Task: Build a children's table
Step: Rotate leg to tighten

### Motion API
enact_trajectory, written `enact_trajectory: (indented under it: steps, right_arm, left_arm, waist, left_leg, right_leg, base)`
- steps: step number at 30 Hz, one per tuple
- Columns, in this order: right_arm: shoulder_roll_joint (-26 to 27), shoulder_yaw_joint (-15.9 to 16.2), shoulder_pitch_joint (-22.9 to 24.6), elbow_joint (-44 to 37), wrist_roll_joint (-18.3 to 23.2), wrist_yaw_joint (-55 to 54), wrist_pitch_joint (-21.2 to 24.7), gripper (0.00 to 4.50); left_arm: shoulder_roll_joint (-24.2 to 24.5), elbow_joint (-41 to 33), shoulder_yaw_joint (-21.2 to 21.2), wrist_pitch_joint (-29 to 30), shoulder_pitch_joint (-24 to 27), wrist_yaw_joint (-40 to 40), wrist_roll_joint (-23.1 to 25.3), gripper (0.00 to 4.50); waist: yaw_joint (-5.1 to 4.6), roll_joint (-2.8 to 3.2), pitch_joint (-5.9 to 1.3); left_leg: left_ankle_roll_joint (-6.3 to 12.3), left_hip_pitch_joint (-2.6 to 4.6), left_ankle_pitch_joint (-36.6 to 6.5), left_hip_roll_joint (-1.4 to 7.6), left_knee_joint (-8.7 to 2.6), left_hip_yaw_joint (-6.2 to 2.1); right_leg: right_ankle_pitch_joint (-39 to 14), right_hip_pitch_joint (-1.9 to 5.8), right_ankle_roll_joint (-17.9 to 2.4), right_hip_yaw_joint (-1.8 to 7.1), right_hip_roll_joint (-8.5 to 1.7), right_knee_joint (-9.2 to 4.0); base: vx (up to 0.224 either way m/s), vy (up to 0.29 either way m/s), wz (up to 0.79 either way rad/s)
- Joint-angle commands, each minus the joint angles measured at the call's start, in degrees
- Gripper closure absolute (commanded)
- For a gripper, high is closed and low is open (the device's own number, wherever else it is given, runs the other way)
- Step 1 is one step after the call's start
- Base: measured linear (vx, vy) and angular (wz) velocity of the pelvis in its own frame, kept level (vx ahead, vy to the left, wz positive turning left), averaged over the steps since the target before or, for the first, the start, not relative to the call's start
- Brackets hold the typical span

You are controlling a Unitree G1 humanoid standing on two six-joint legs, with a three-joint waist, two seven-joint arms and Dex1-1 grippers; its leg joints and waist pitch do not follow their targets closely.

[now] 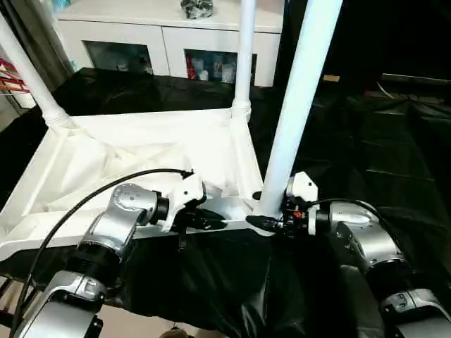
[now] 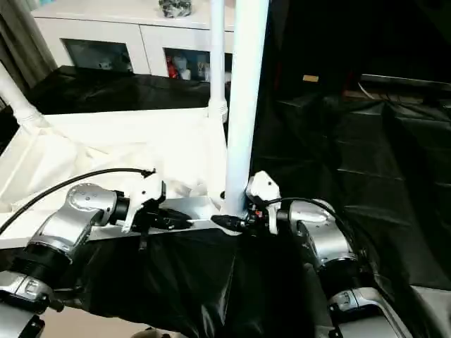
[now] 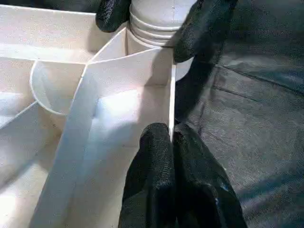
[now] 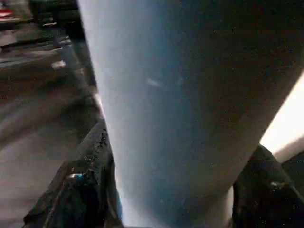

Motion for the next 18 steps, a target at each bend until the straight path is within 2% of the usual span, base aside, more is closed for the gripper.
enact_trajectory:
  steps: [1,2,3,5,10,12,15,16,18]
  right_arm:
    - [4.7,0.6,-1.3,7.0,-4.2,-13.8,1.5,1.80]
    - [5.9,-0.4,-2.2,8.6,-4.2,-17.8,1.8,1.80]
    - [8.1,-2.5,-3.8,11.3,-3.4,-24.4,3.2,1.80]
    - [9.7,-3.8,-5.0,13.0,-3.0,-29.3,4.4,1.80]
    - [13.9,-6.7,-8.0,17.0,-1.8,-40.9,4.9,1.80]
    - [16.2,-6.7,-9.5,18.8,-2.7,-42.4,2.4,1.80]
    - [16.8,-6.1,-9.6,18.7,-3.6,-41.6,-0.1,1.80]
    - [16.9,-6.2,-9.6,18.8,-3.5,-41.1,-0.5,1.45]
    - [16.7,-7.5,-9.2,17.7,-1.0,-36.6,-0.8,1.10]
  left_arm:
    - [-3.7,3.3,0.1,0.2,-3.4,10.6,2.8,4.50]
    - [-4.5,4.2,0.2,0.5,-4.2,12.4,3.3,4.50]
    - [-6.2,6.0,0.3,1.3,-5.7,16.0,4.1,4.50]
    - [-7.8,7.5,0.6,2.1,-7.0,19.5,4.6,4.50]
    - [-12.6,11.0,1.8,3.1,-10.6,28.7,4.9,4.50]
    - [-14.7,12.2,1.9,2.0,-11.6,30.2,5.0,4.50]
    - [-15.0,12.0,1.3,0.7,-11.3,29.2,5.2,4.50]
    - [-15.0,11.9,1.1,0.3,-11.2,28.8,5.2,4.50]
    - [-14.2,10.0,0.4,-1.8,-9.5,24.3,4.1,4.50]
  waist:
    - [-0.30,-0.03,-2.79]
    - [-0.44,-0.22,-2.79]
    - [-0.55,-0.27,-2.80]
    - [-0.74,-0.14,-2.80]
    - [-0.52,-0.11,-3.11]
    - [-0.31,-0.24,-3.32]
    - [-0.08,-0.22,-3.44]
    - [-0.09,-0.36,-3.49]
    - [-0.10,-0.35,-3.55]
  left_leg:
    - [1.82,0.33,-13.6,0.97,-3.97,0.04]
    - [0.27,0.84,-15.7,0.85,-4.07,-0.07]
    - [-0.17,0.63,-16.3,0.80,-4.29,-0.31]
    - [-0.61,0.89,-17.4,0.82,-4.35,-0.37]
    - [0.18,0.65,-15.7,0.68,-4.07,-0.16]
    - [0.53,0.28,-13.9,0.63,-4.00,-0.14]
    - [1.36,0.07,-12.4,0.71,-3.86,-0.15]
    - [1.58,0.05,-12.0,0.73,-3.80,-0.11]
    - [2.66,-0.14,-10.9,0.68,-3.65,-0.06]
  right_leg:
    - [-14.8,2.51,-12.9,2.08,-2.91,-4.73]
    - [-19.5,2.50,-11.5,2.20,-3.18,-5.15]
    - [-21.9,2.70,-10.1,2.16,-3.23,-5.37]
    - [-23.1,2.31,-9.3,2.17,-3.12,-5.63]
    - [-17.9,2.30,-10.1,2.28,-2.93,-5.43]
    - [-14.9,2.59,-10.6,2.17,-2.89,-4.99]
    - [-12.1,2.73,-10.9,2.14,-2.92,-4.69]
    - [-10.9,2.75,-11.2,2.15,-2.88,-4.58]
    - [-8.0,2.94,-12.1,2.14,-2.86,-4.29]
  base:
    - [0.000,0.000,0.00]
    - [0.000,0.000,0.00]
    - [0.000,0.000,0.00]
    - [0.000,0.000,0.00]
    - [0.000,0.000,0.00]
    - [0.000,0.000,0.00]
    - [0.000,0.000,0.00]
    - [0.000,0.000,0.00]
    - [0.000,0.000,0.00]
